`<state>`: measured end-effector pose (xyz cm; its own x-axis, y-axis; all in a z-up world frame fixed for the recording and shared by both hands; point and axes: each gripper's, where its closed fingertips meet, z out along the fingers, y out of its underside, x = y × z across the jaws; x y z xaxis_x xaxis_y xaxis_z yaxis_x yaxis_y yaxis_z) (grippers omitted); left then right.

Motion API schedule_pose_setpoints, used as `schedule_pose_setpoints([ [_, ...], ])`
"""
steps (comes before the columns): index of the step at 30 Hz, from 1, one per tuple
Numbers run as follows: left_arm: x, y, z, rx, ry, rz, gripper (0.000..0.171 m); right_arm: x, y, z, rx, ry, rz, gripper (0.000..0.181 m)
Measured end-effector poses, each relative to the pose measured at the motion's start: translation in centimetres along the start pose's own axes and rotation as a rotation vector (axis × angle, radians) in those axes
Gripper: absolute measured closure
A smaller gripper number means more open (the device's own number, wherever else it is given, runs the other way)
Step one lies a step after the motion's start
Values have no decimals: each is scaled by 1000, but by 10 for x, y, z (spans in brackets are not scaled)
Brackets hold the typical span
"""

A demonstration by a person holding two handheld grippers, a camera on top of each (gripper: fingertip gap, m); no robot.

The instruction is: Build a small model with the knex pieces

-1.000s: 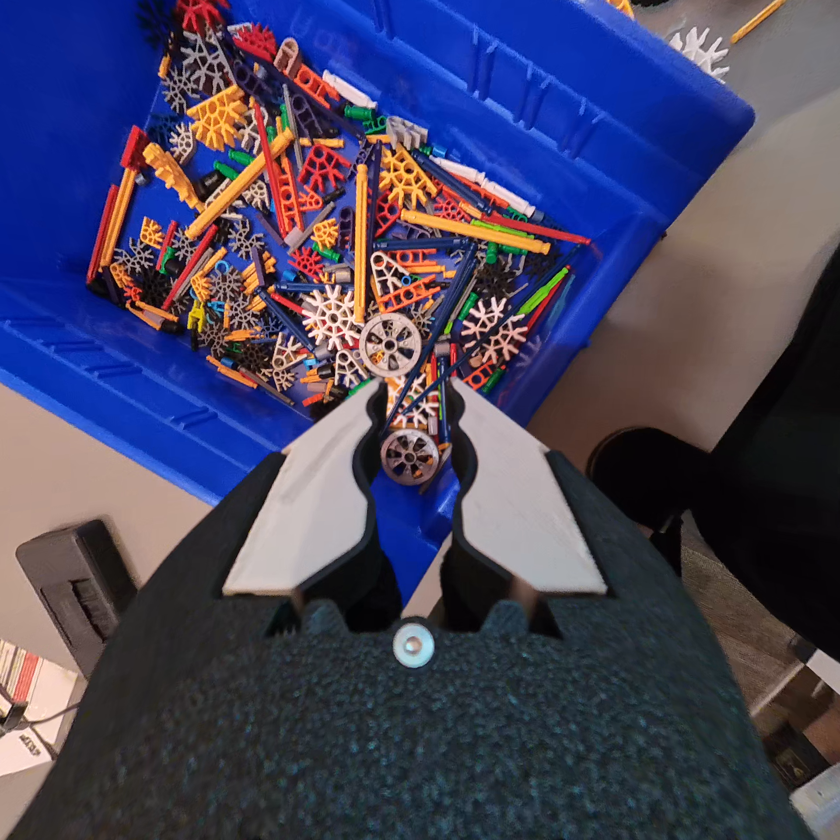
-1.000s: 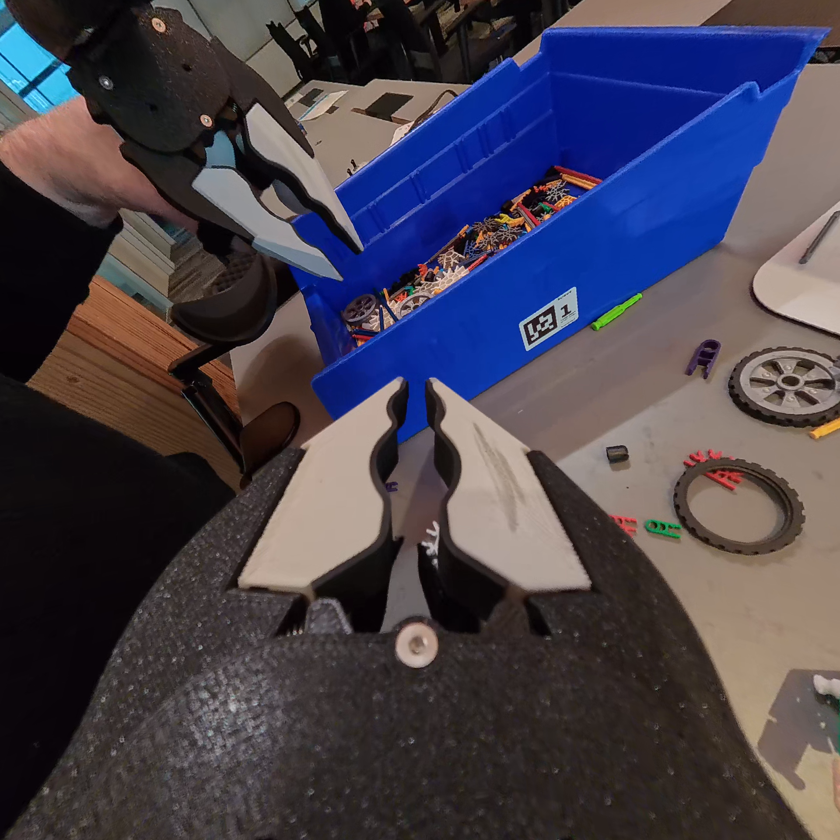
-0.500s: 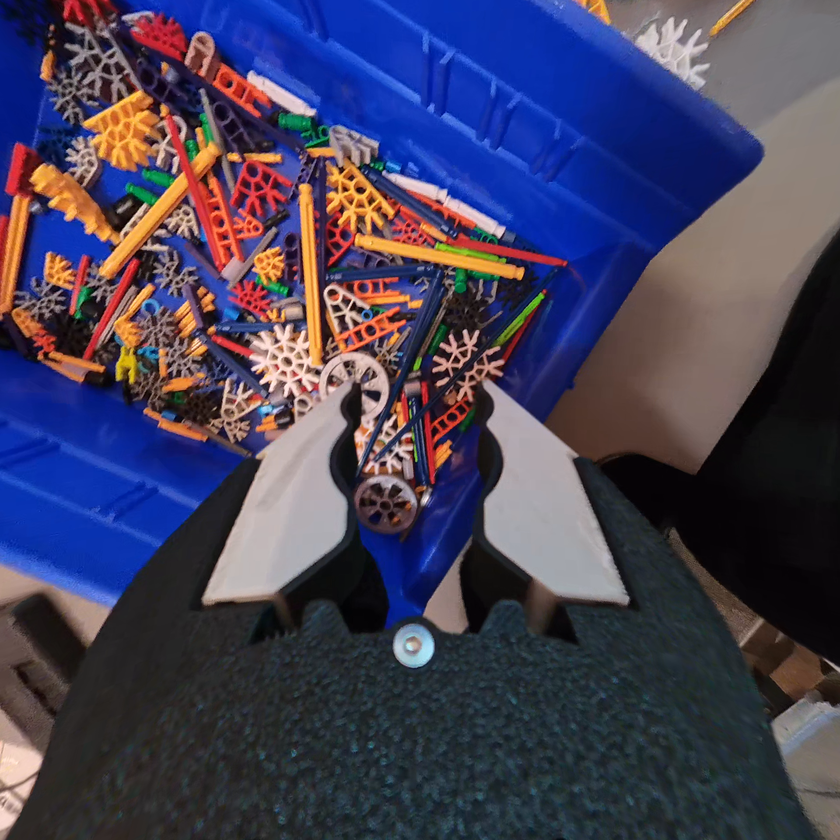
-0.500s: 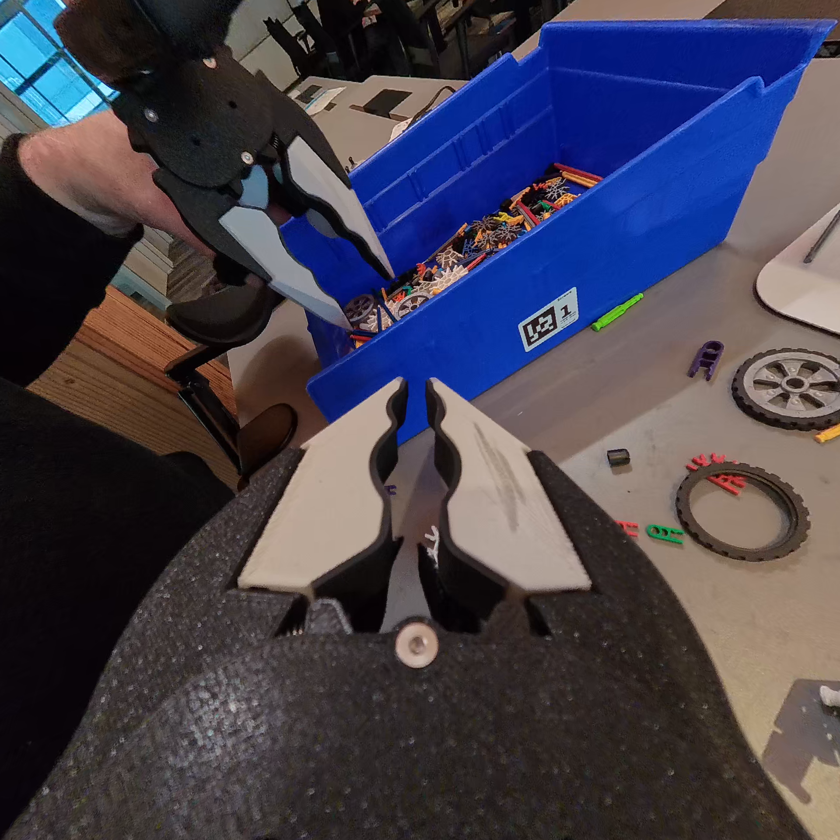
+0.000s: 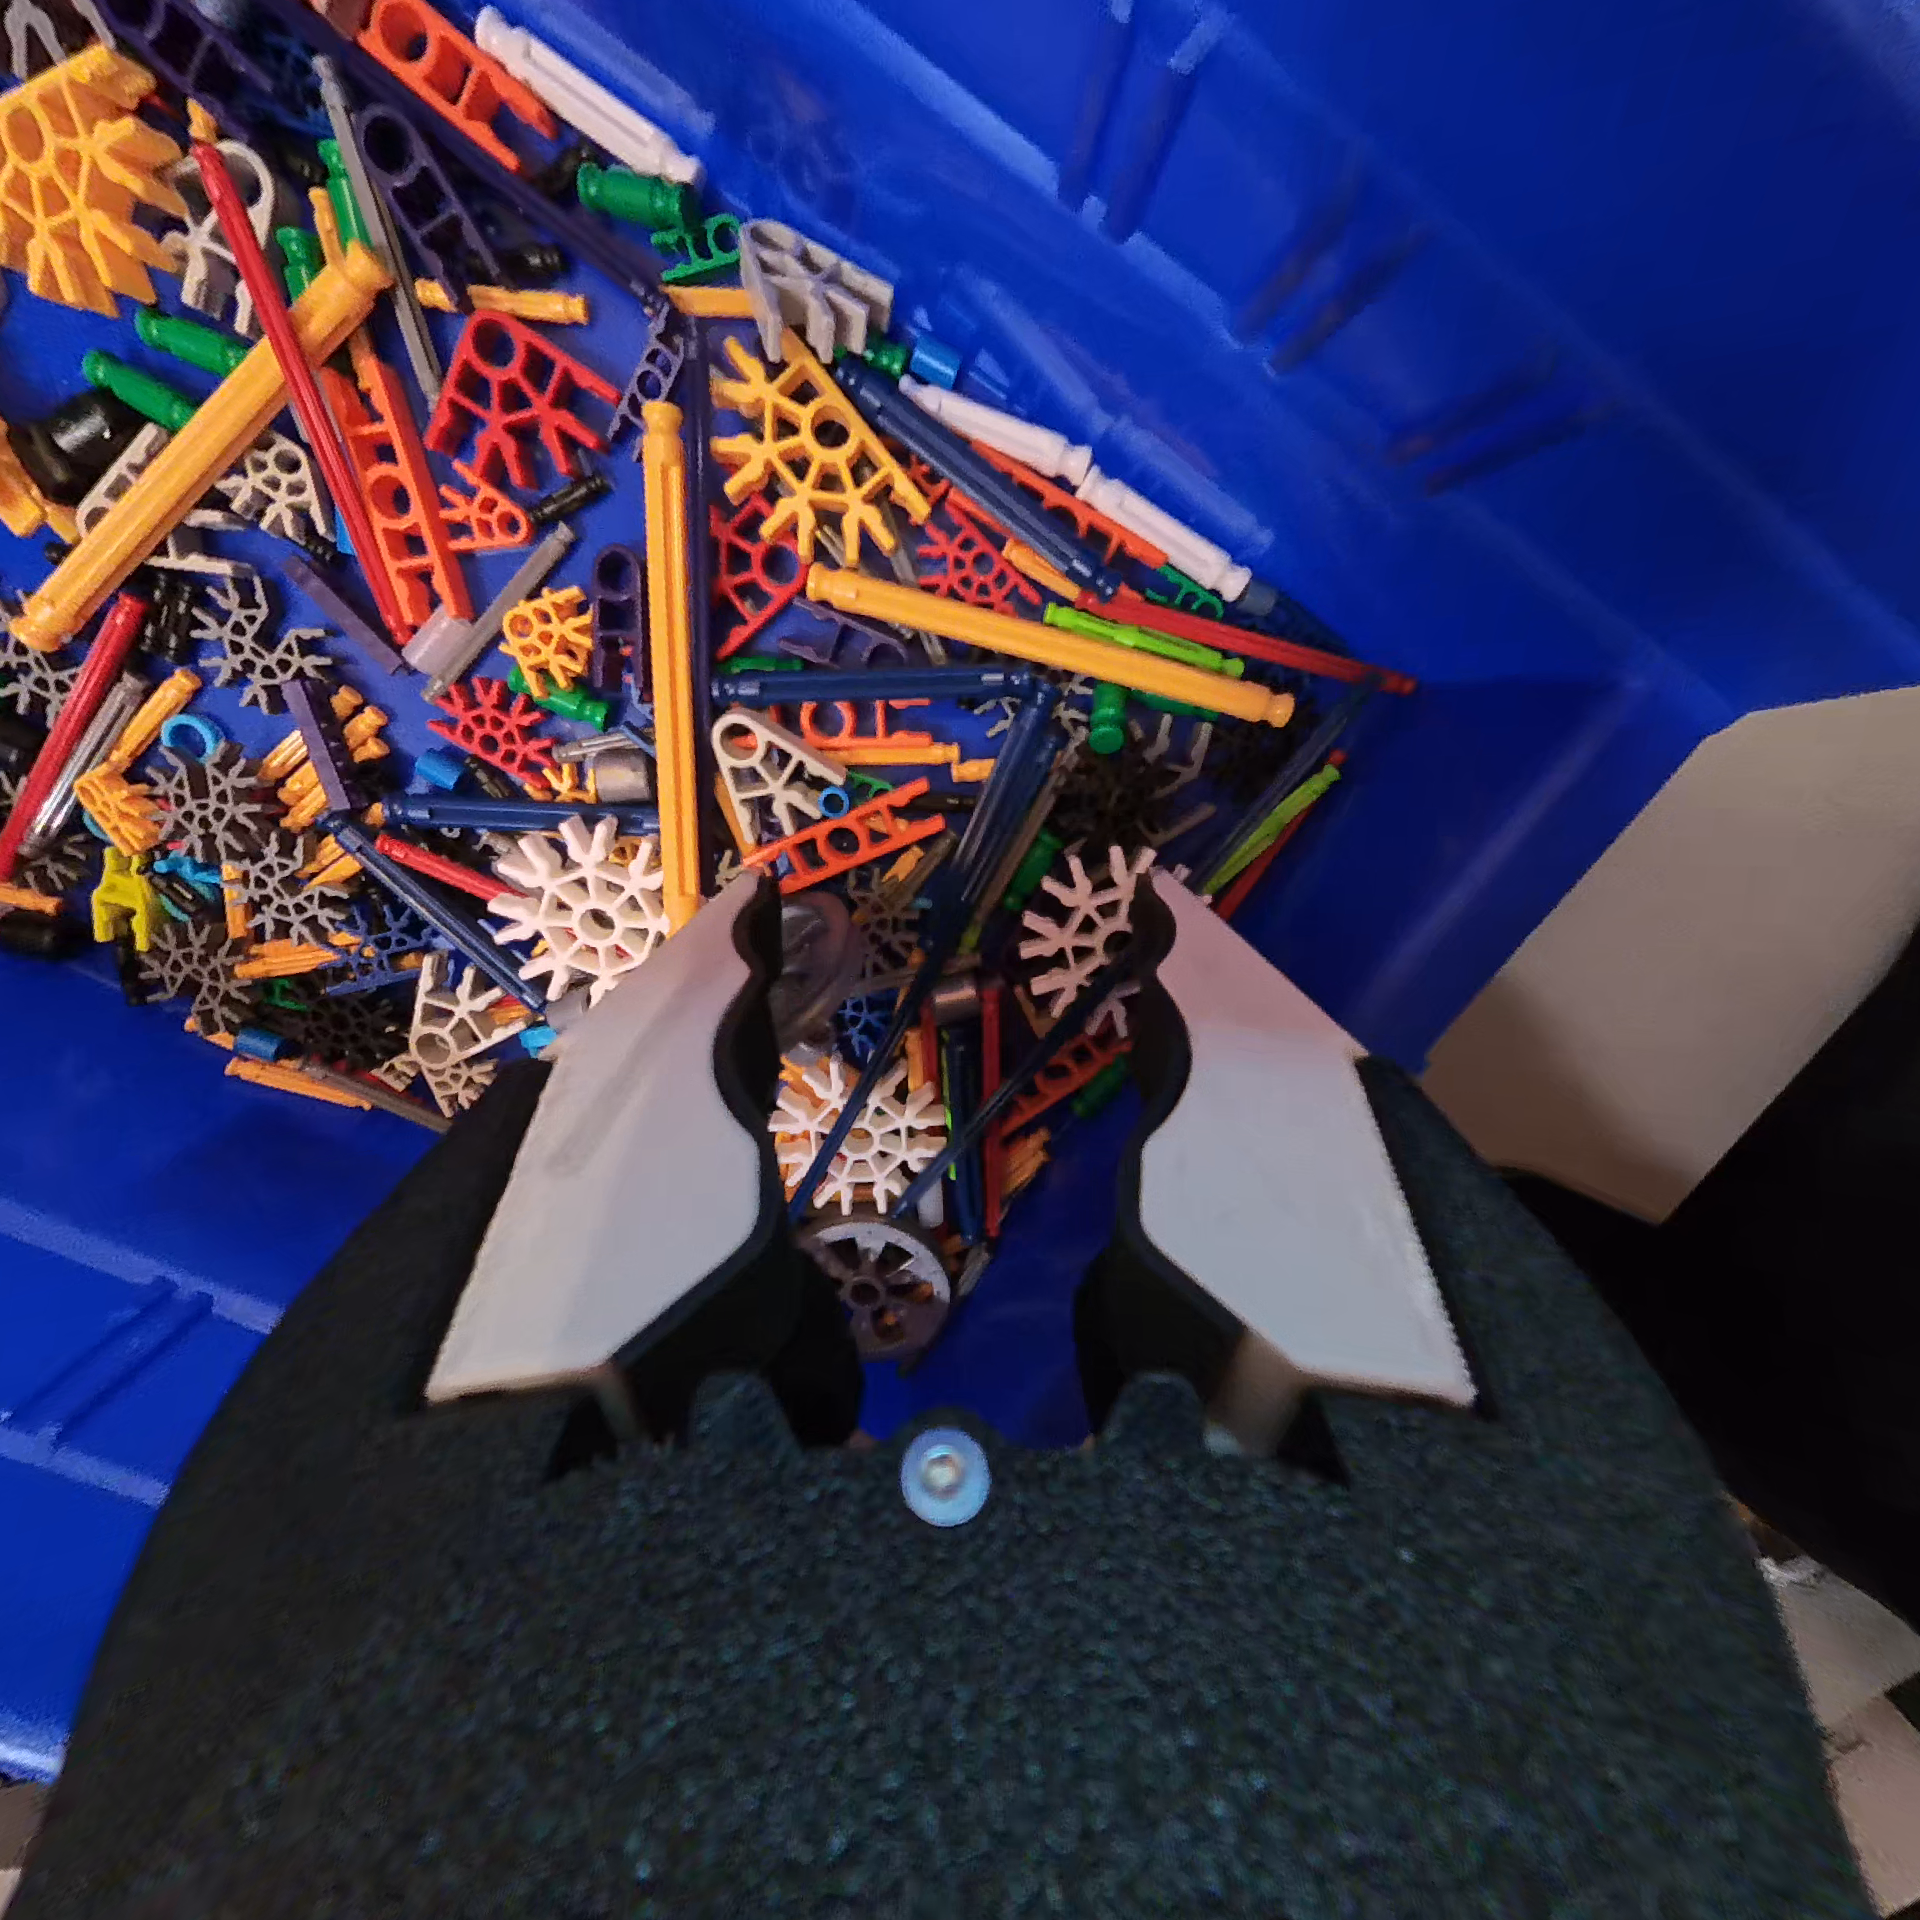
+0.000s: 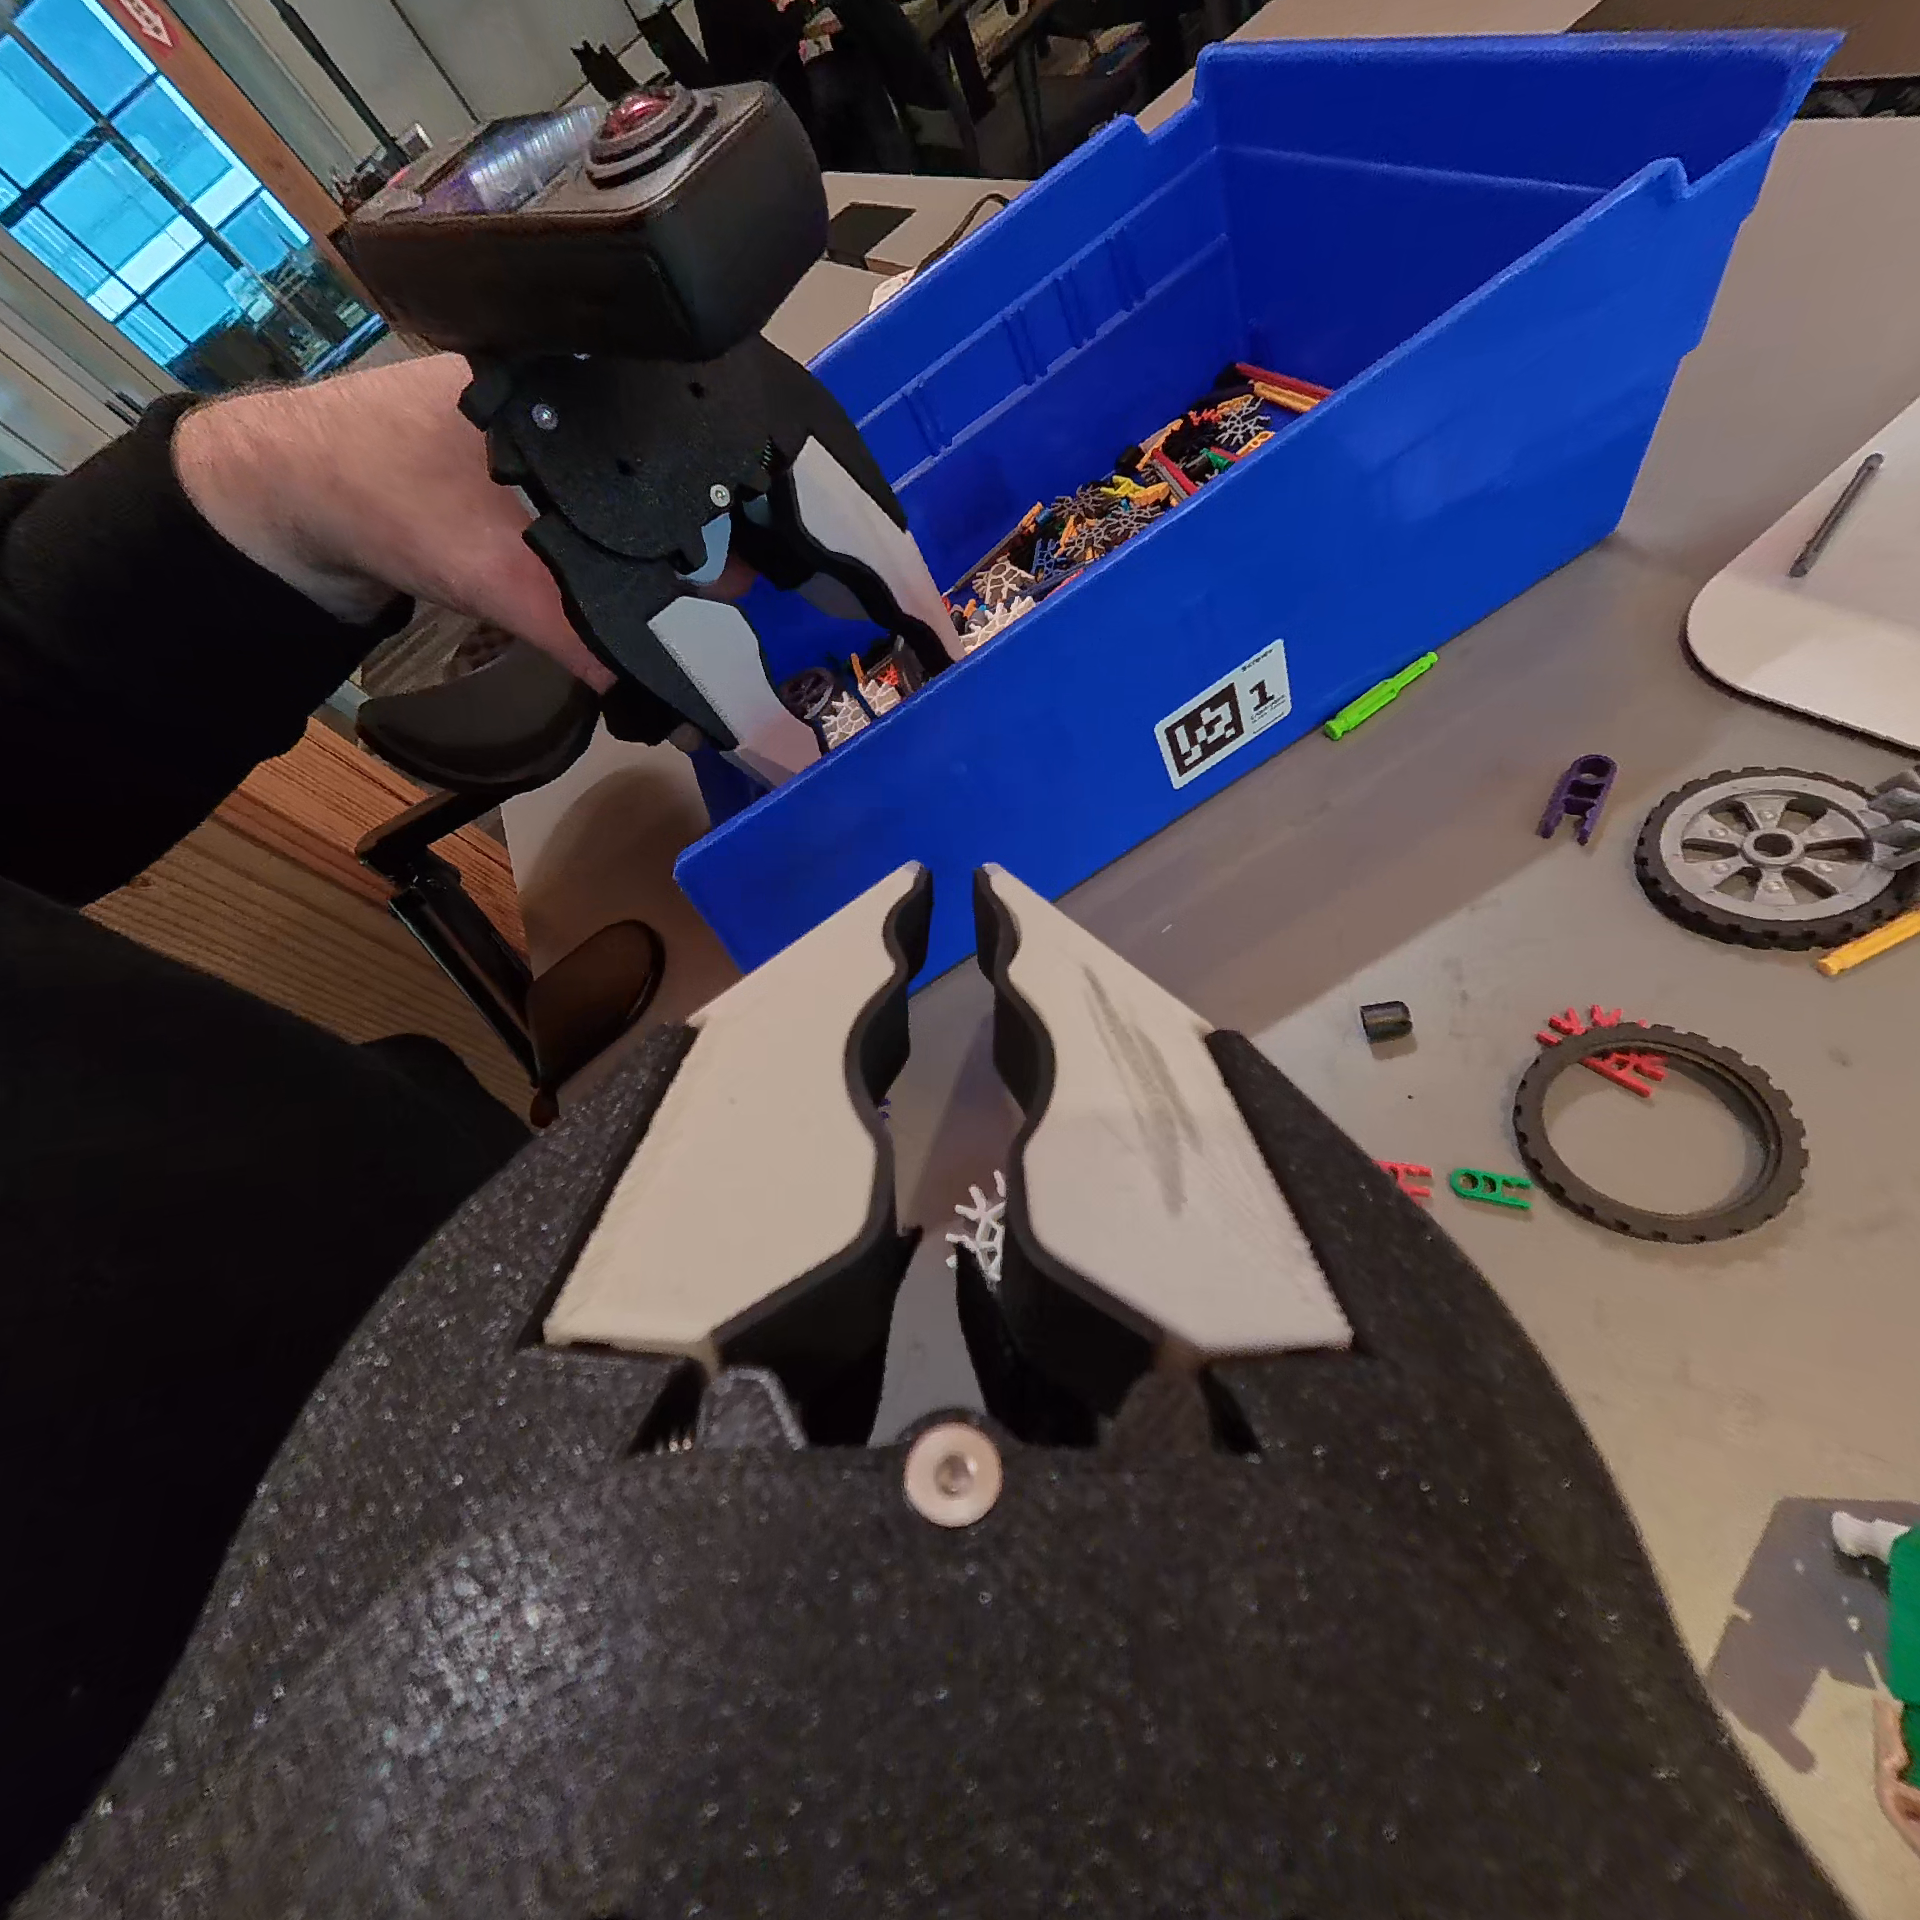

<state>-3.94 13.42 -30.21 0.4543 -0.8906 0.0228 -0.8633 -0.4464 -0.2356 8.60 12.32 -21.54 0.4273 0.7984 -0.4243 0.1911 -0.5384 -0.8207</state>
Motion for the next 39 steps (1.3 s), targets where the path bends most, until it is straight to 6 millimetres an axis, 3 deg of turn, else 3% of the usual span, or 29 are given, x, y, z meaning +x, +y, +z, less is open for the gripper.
schedule_pose_setpoints([
  [10,-3,-2,2,9,30,-100,112,4,-2,3,7,-8,4,174],
  [14,-4,-5,1,13,37,-138,128,7,-1,2,11,-5,10,174],
  [23,-6,-10,2,15,40,-171,135,12,0,-2,21,1,19,174],
  [26,-5,-12,2,17,41,-167,151,14,0,-4,24,3,19,174],
  [39,-7,-13,2,4,9,-154,153,17,1,-10,31,4,22,174],
])
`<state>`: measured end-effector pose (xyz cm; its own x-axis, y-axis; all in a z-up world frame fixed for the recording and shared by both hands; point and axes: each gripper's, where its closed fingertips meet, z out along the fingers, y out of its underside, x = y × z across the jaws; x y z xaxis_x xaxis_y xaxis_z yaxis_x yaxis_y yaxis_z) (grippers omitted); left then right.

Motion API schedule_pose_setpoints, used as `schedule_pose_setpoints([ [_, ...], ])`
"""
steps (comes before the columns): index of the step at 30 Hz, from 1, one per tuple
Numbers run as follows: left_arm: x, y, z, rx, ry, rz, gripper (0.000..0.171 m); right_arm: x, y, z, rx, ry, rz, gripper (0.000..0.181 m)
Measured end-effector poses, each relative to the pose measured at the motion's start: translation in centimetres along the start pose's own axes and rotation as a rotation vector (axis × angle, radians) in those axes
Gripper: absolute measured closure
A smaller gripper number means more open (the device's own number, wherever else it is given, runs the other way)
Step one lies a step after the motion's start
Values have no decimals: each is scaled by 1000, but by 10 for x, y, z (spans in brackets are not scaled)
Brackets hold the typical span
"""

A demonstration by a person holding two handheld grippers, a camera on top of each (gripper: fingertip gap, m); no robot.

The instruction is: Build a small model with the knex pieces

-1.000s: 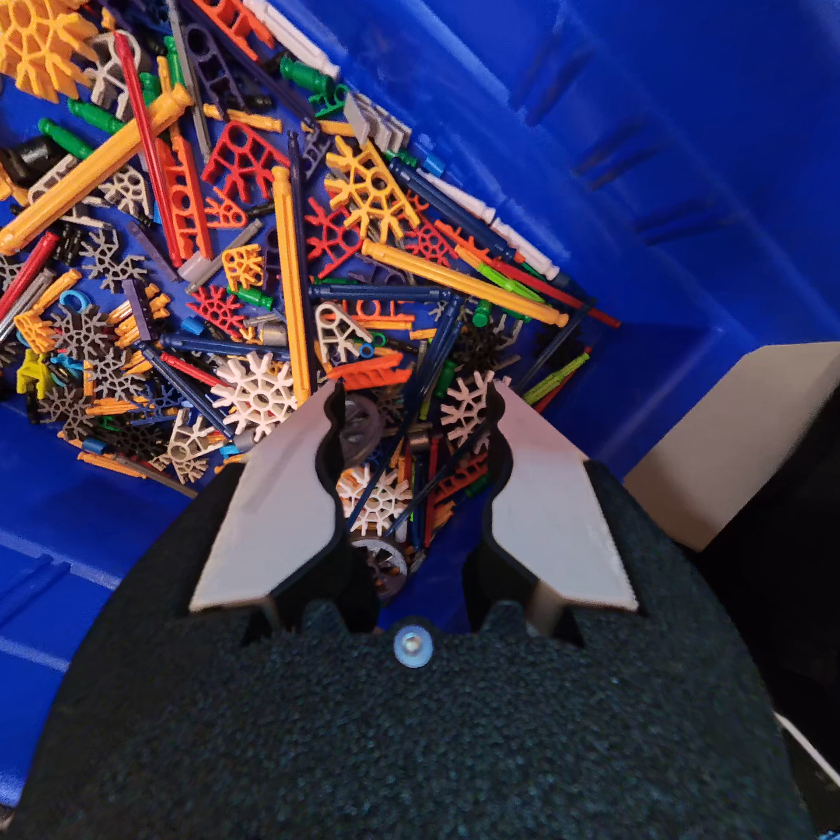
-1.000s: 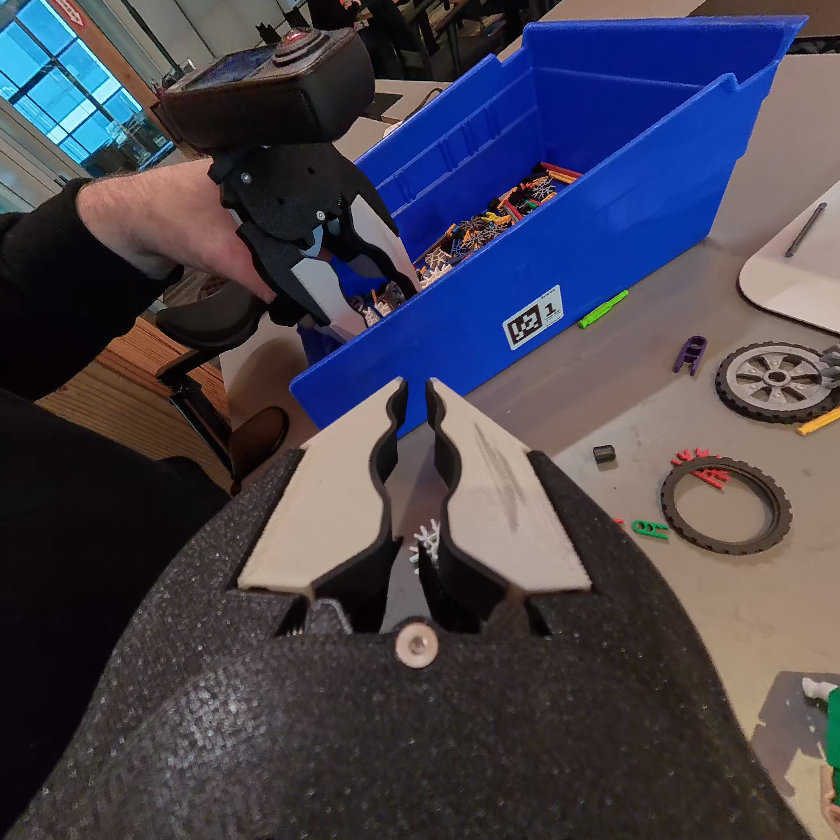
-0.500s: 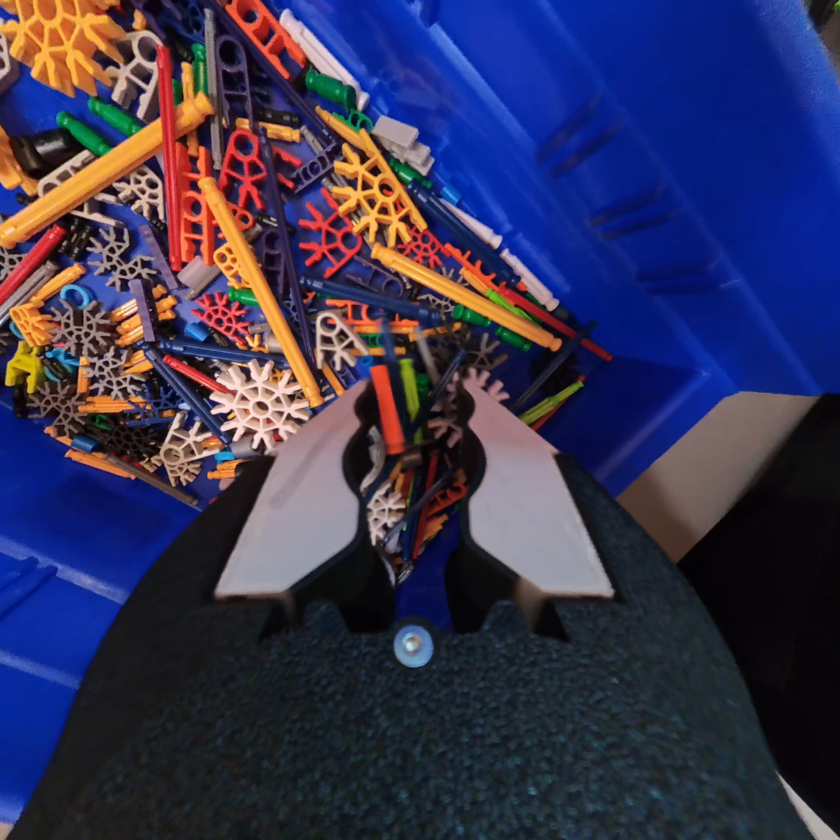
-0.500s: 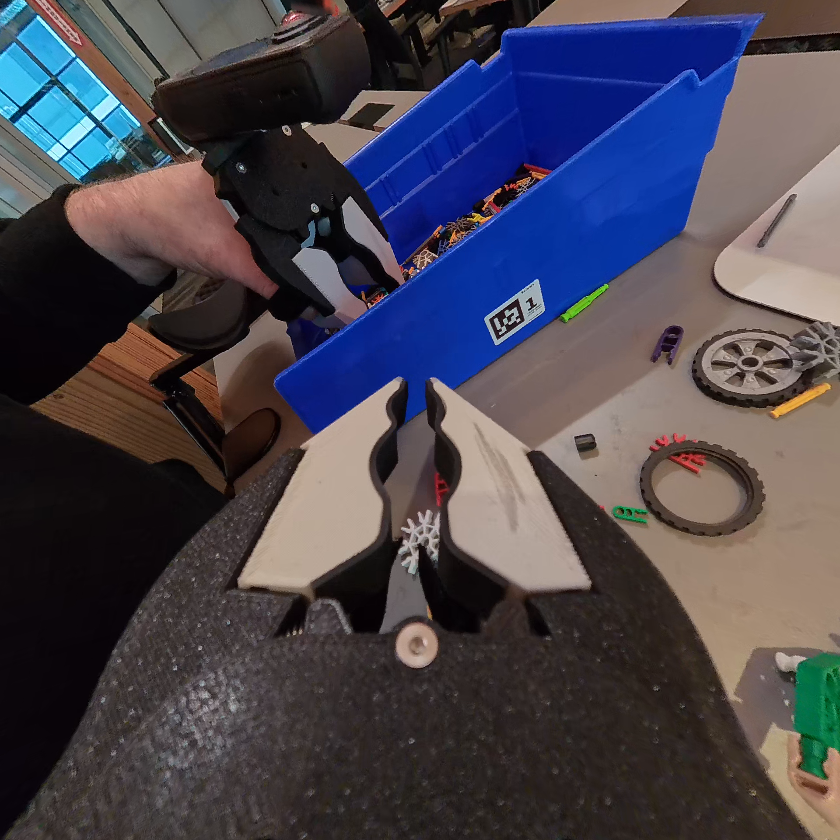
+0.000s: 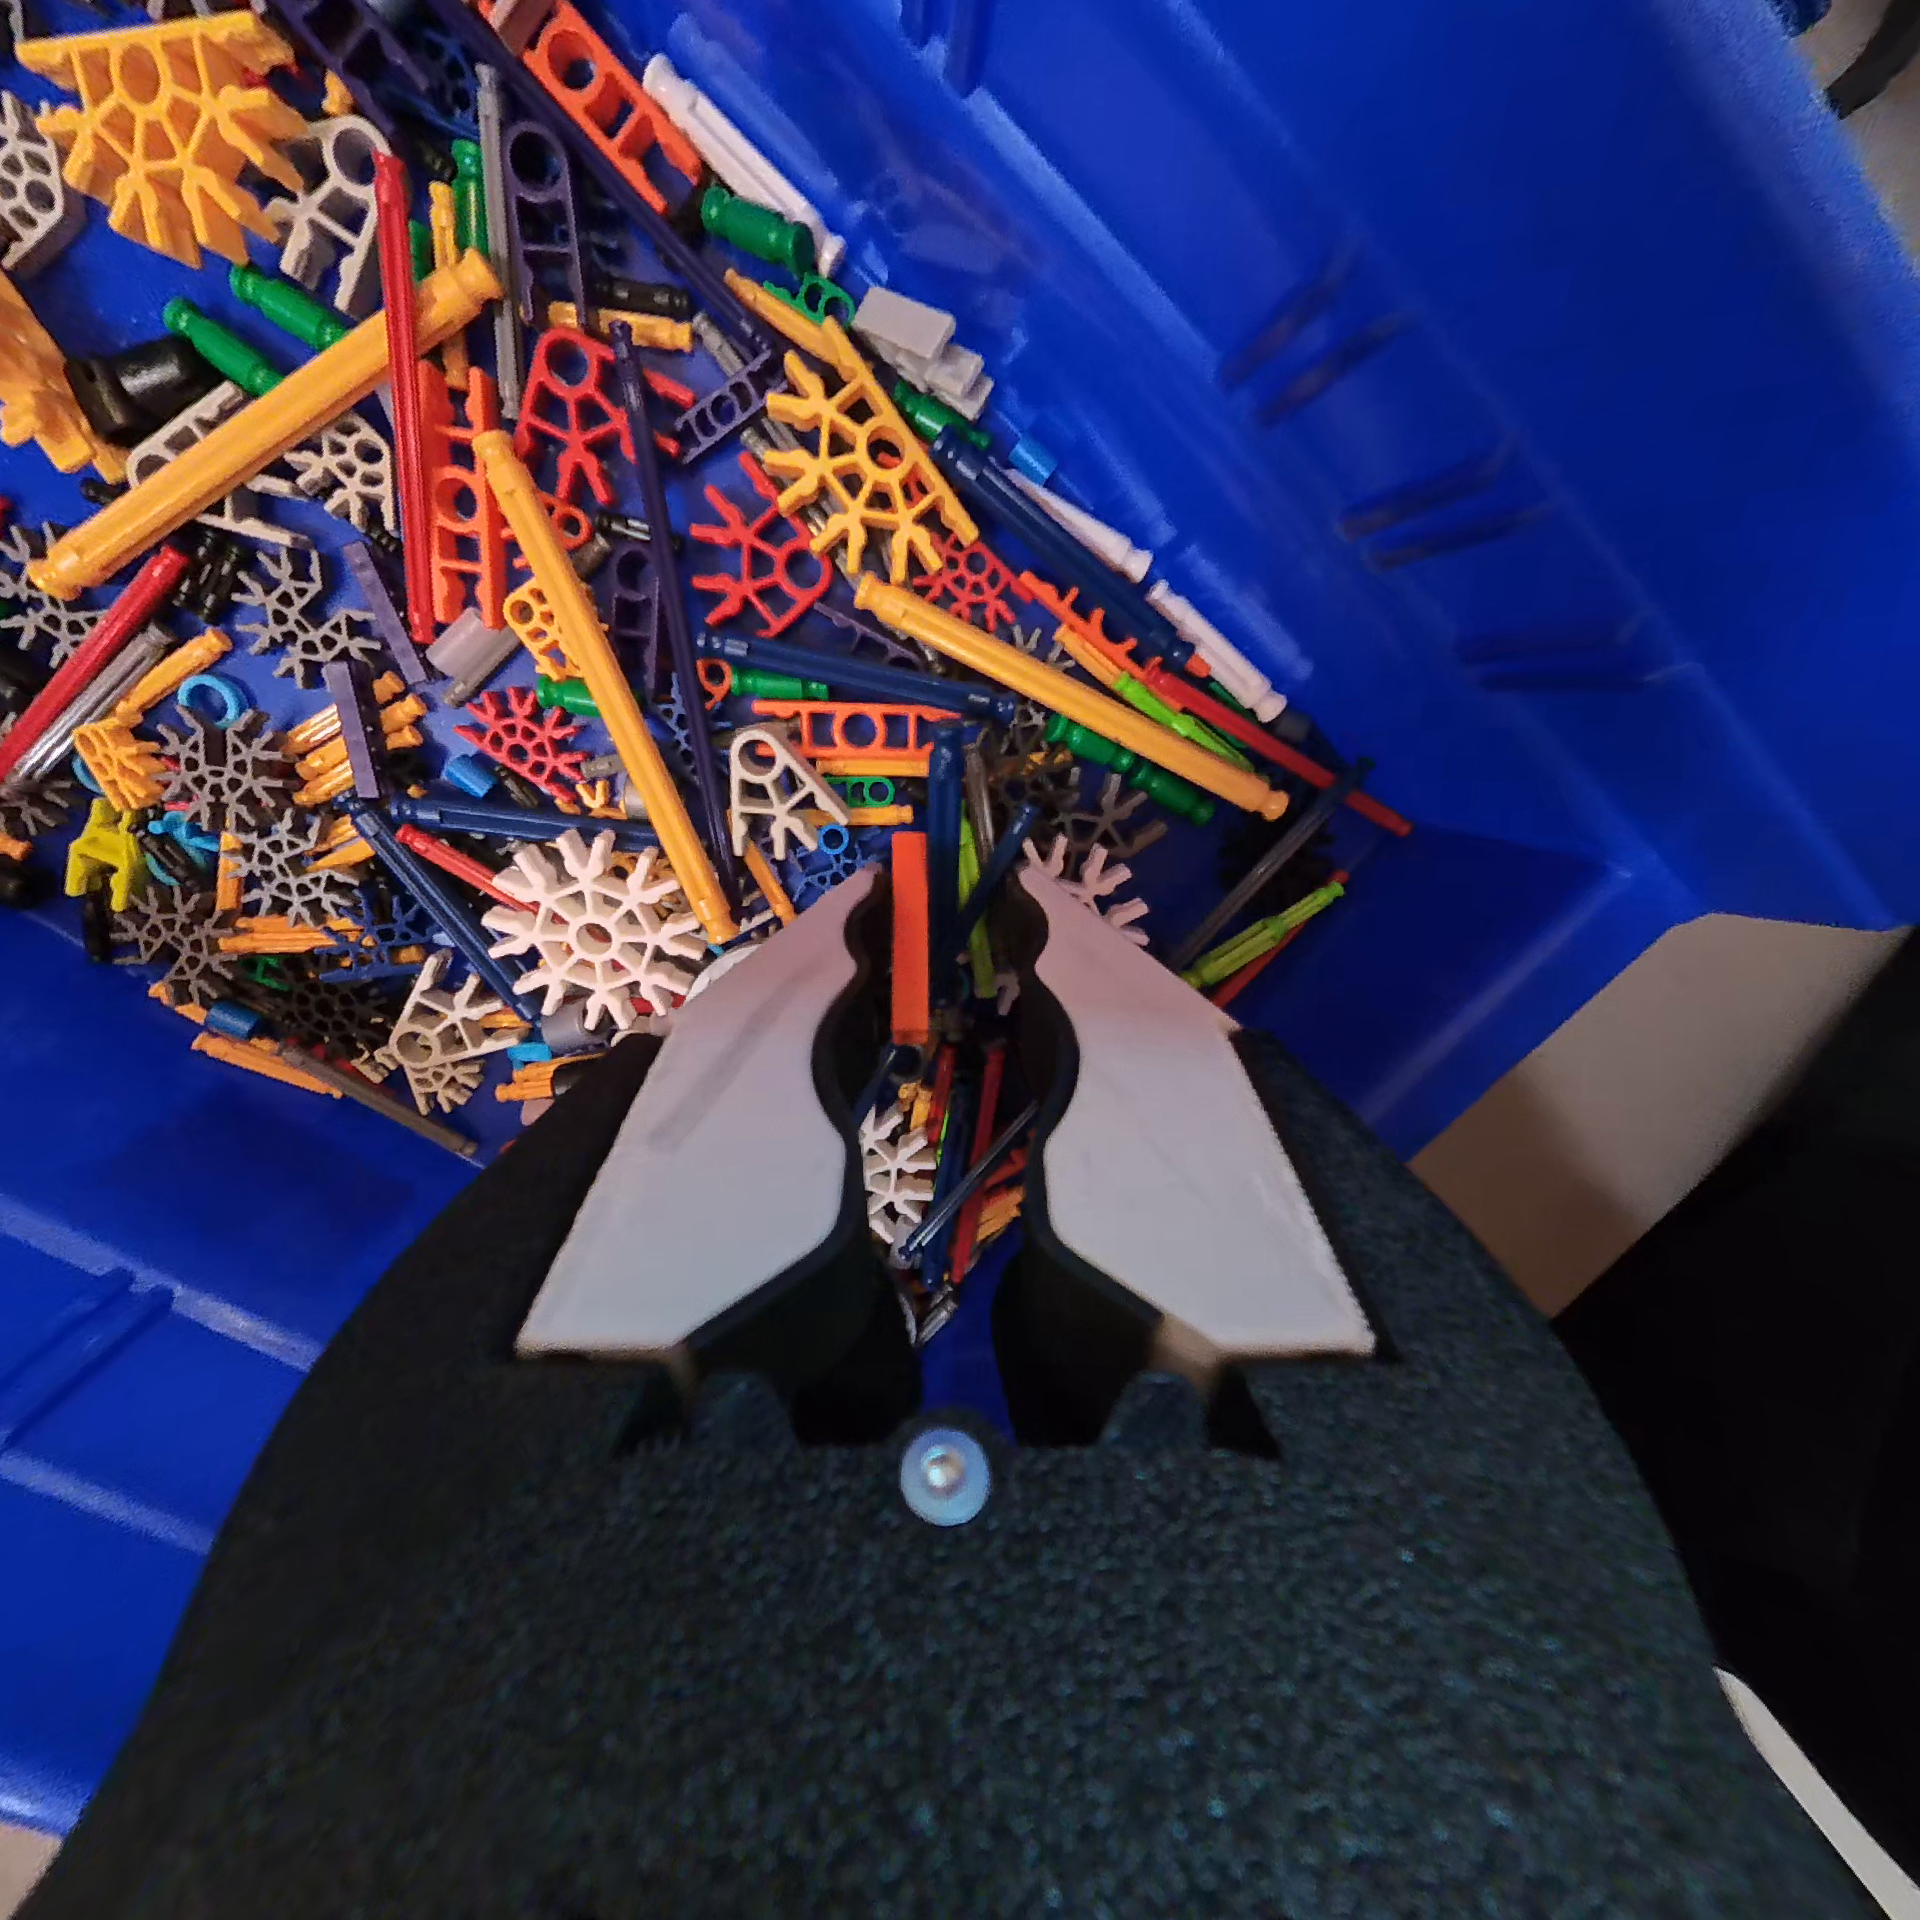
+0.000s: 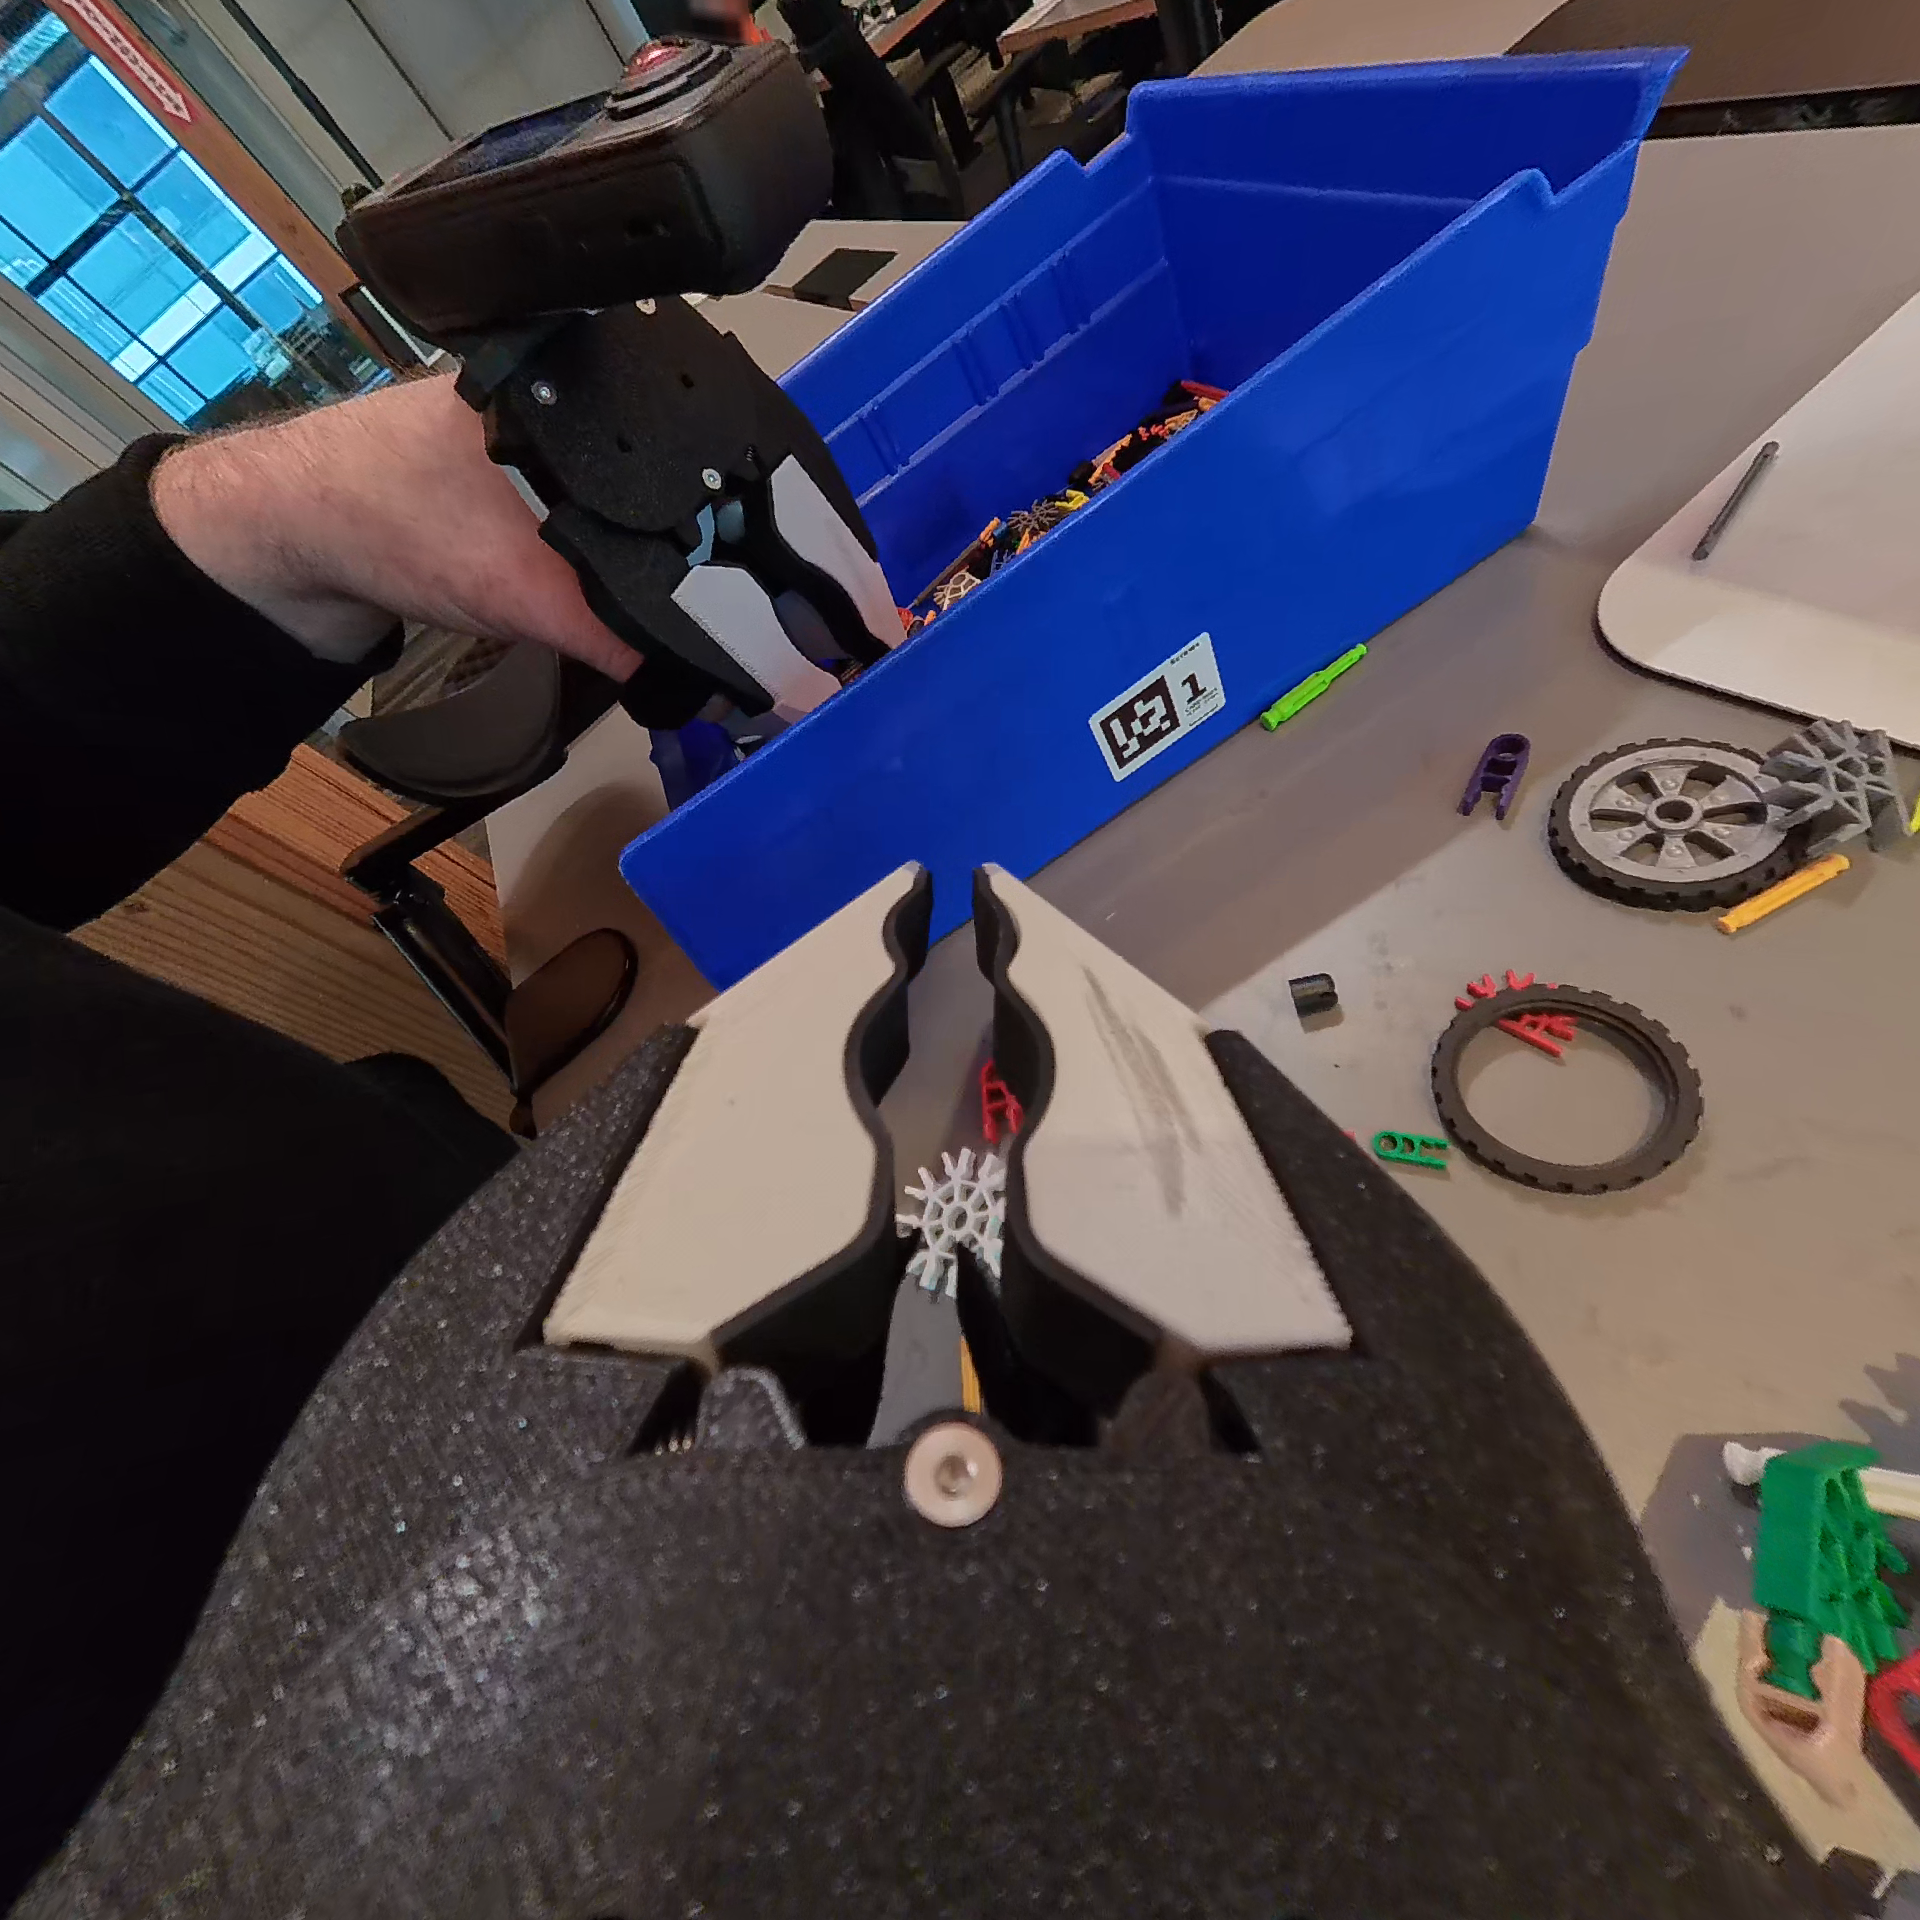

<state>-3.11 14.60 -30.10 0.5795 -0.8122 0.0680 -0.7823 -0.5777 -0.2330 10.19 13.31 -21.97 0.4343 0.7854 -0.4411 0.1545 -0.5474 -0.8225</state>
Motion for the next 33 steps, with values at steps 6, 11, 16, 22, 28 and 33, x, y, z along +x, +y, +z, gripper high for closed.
schedule_pose_setpoints([
  [6,1,2,-1,-4,-5,-2,153,2,1,-2,-2,0,1,174],
  [11,1,3,-2,1,-3,-12,155,2,1,-2,-4,-4,0,174],
  [16,3,4,-4,5,3,-13,157,2,1,-2,-4,-7,0,174],
  [22,4,4,-6,15,-3,-13,157,2,0,-2,-5,-10,-4,174],
  [28,6,4,-9,35,8,-22,157,0,1,-1,-9,-17,-6,174],
  [33,7,4,-14,50,7,-28,157,-1,0,1,-12,-25,-10,174],
])
